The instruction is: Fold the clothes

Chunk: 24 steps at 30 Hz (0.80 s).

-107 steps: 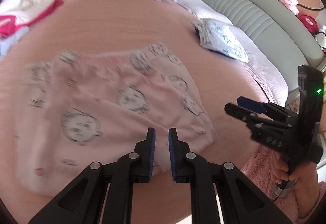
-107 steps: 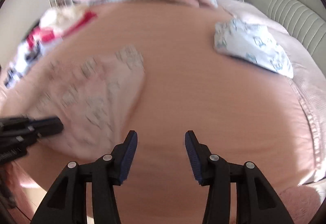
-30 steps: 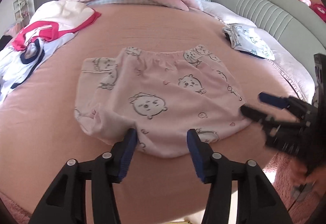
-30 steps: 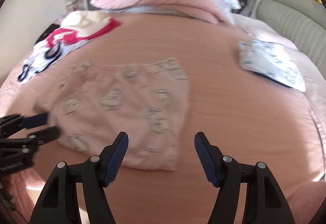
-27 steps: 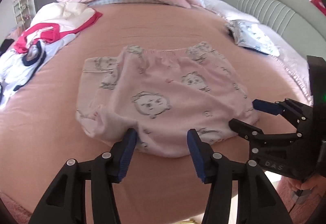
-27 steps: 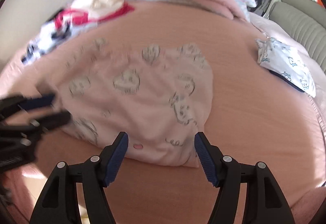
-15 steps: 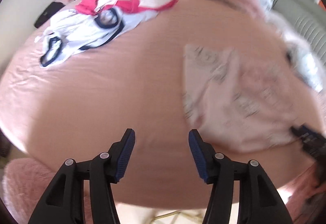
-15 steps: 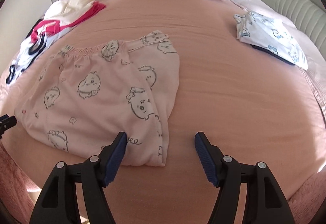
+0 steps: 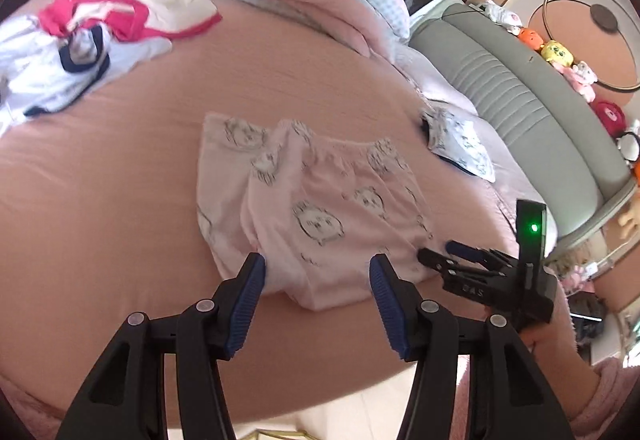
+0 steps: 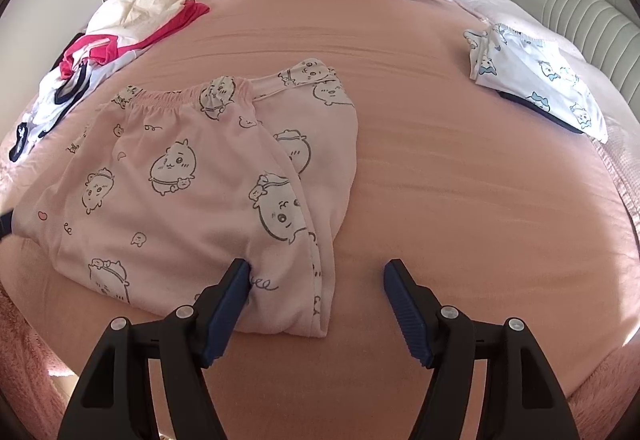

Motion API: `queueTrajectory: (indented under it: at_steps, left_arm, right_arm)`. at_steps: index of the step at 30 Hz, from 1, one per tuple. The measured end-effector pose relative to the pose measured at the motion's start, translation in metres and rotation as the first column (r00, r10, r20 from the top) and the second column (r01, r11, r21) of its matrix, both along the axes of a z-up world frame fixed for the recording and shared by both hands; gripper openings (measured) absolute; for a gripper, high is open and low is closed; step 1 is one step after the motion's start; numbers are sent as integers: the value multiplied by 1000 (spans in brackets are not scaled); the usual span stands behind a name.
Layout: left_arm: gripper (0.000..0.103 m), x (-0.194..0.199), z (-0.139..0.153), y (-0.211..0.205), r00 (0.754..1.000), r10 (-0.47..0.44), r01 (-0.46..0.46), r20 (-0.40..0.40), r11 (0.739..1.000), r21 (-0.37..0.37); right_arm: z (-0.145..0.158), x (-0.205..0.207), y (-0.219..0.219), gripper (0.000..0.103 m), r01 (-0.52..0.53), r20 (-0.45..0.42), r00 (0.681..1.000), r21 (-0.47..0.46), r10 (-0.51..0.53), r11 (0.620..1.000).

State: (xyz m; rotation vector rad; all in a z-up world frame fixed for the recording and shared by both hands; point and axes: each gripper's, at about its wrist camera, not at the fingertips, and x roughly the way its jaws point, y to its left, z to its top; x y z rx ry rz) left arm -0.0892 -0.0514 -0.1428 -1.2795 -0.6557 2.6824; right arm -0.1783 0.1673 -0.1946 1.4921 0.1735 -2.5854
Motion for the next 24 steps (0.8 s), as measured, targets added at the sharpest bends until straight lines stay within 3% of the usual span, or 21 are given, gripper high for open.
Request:
queueTrajectory:
  at_steps: [2,5,6,8,9,10,12,14,15,17,18,20,21,22,24]
  left_arm:
    - [51,-4,5,1,998,59,-58,11,994,-94]
    - [51,-9,9,6,993,116,-112,0,960,-255]
    - [51,-15,4,12,992,120,-104,28,936,-336]
    - [51,-27,-17,20,985,70,11,157,888,-460]
    - [51,-30,-30,21,971,40,81,237,875,-478]
    - [52,-29,-41,19,955,12,126,295,886,-446]
    - [52,-17,-41,9,954,-12,137,300,907,-399]
    - [55,-16,-41,4,935,-5,166,354,890,-425]
    - [54,-16,-40,2,923,22,176,385,864,-471]
    - [53,-15,-35,-3,902,159,157,401,745,-649]
    - [53,-14,-30,-5,908,186,132,376,725,-676]
    - [52,-8,-13,-3,952,117,76,283,806,-587]
    - [52,-5,-7,3,967,88,61,239,832,-552]
    - [52,-2,-2,9,979,62,50,196,853,-520]
    - [52,-2,-4,30,986,-9,94,165,854,-512]
  right_arm:
    - [-1,0,-2,69,-5,-4,1000,9,5,1000]
    - [-1,1,0,69,-7,-3,1000,3,7,1000]
    - [0,1,0,69,-7,-2,1000,1,7,1000]
    - [0,0,1,69,-7,2,1000,-2,7,1000]
    - [0,0,1,69,-7,3,1000,-1,7,1000]
    - [0,0,1,69,-8,3,1000,-1,8,1000]
    - [0,1,1,69,-11,3,1000,2,11,1000]
    - [-1,2,1,69,-14,4,1000,3,14,1000]
    - [-1,2,1,69,-15,5,1000,3,15,1000]
    - [-1,1,2,71,-13,9,1000,3,13,1000]
    - [-1,0,2,71,-10,9,1000,9,10,1000]
    - [0,0,3,72,-2,5,1000,14,2,1000]
    - [1,0,3,72,2,1,1000,12,-2,1000]
    - [3,1,4,72,5,-11,1000,2,-5,1000]
    - [9,4,5,72,6,-45,999,-30,-8,1000]
